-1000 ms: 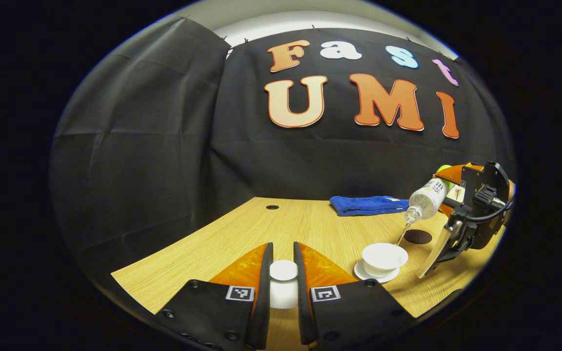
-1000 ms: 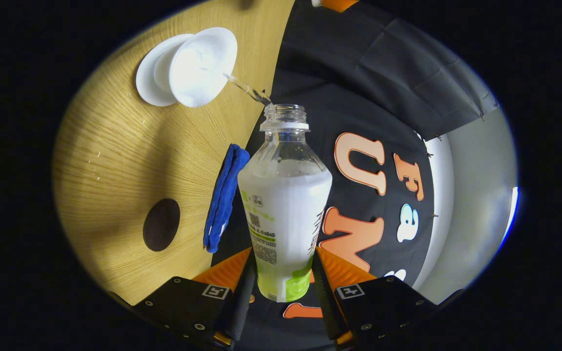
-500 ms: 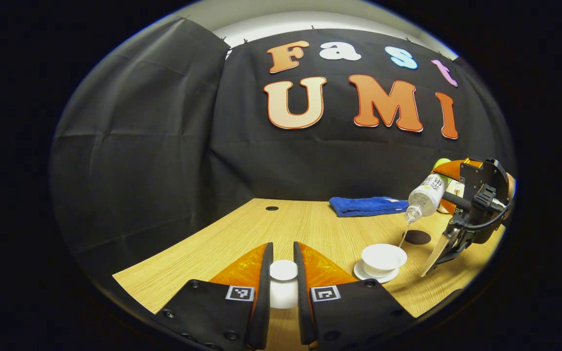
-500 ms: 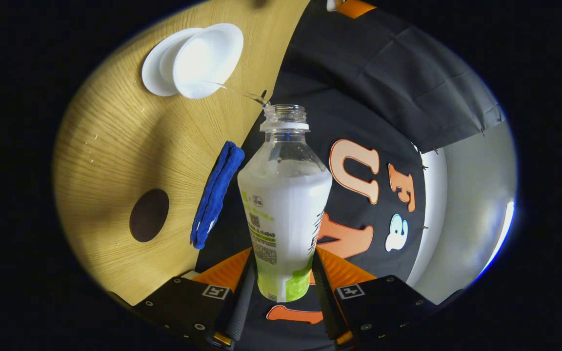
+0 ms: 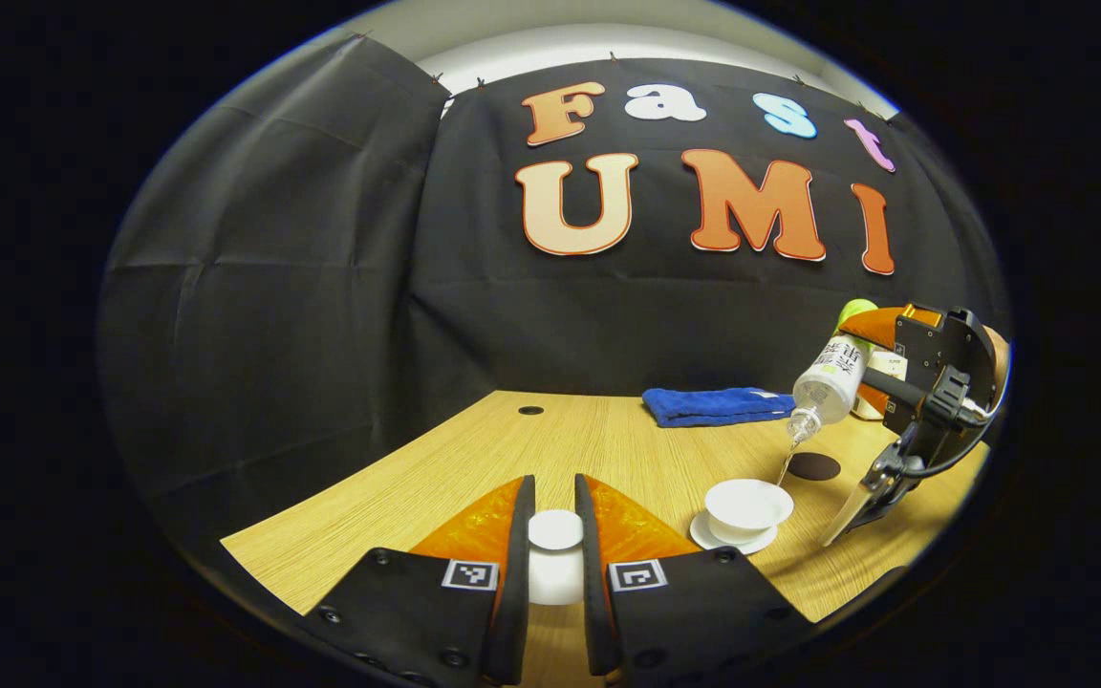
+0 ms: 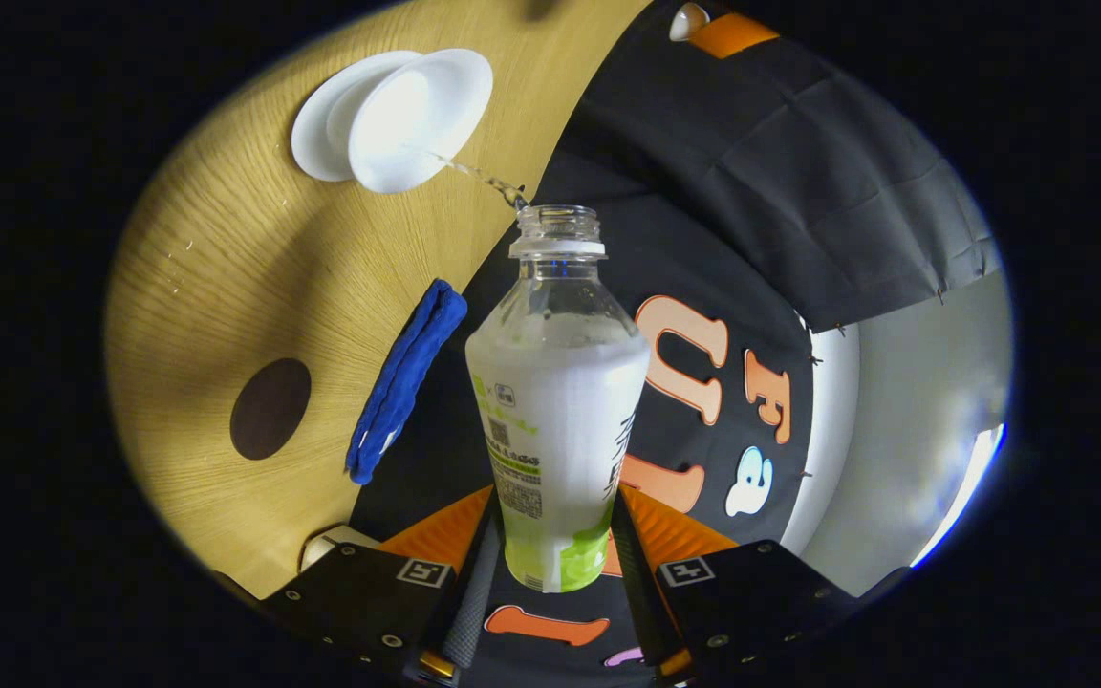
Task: Open the teacup lid with one hand, grasp the water bottle and pour water into the teacup with the other hand; after pouring, place the water bottle on the coaster and then close the teacup lid.
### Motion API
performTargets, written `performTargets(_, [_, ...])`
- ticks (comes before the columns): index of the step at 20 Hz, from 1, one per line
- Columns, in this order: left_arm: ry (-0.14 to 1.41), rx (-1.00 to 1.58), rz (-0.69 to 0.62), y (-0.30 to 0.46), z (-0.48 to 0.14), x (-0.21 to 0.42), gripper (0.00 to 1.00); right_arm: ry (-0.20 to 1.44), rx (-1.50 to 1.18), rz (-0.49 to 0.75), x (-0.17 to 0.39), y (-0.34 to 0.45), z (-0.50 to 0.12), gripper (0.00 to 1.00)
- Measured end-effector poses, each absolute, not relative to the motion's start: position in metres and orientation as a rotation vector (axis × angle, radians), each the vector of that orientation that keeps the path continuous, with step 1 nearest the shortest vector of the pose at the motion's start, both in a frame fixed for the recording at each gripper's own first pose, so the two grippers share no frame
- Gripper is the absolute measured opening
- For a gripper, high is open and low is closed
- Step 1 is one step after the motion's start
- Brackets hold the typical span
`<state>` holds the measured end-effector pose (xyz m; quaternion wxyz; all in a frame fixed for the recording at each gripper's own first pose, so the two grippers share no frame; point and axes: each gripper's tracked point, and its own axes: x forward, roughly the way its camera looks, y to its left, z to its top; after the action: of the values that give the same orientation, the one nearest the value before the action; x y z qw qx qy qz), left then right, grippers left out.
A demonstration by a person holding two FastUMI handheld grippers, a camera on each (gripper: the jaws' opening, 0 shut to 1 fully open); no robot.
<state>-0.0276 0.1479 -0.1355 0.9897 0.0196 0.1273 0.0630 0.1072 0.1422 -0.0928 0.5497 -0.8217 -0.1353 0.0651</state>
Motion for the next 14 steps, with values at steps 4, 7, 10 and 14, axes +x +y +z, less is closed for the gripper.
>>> performTargets(4, [0.25, 0.041, 0.124, 0.149, -0.134, -0.028, 0.28, -0.362, -1.972, 0.157, 0.106, 0.145, -0.091, 0.64])
performTargets(7, [0.242, 0.041, 0.122, 0.149, -0.131, -0.029, 0.27, -0.371, -1.995, 0.183, 0.108, 0.148, -0.09, 0.64])
performTargets(10, [0.24, 0.044, 0.122, 0.149, -0.13, -0.029, 0.27, -0.38, -2.034, 0.209, 0.114, 0.146, -0.088, 0.67])
performTargets(14, [0.239, 0.042, 0.113, 0.147, -0.128, -0.028, 0.28, -0.391, -2.06, 0.23, 0.118, 0.15, -0.081, 0.64])
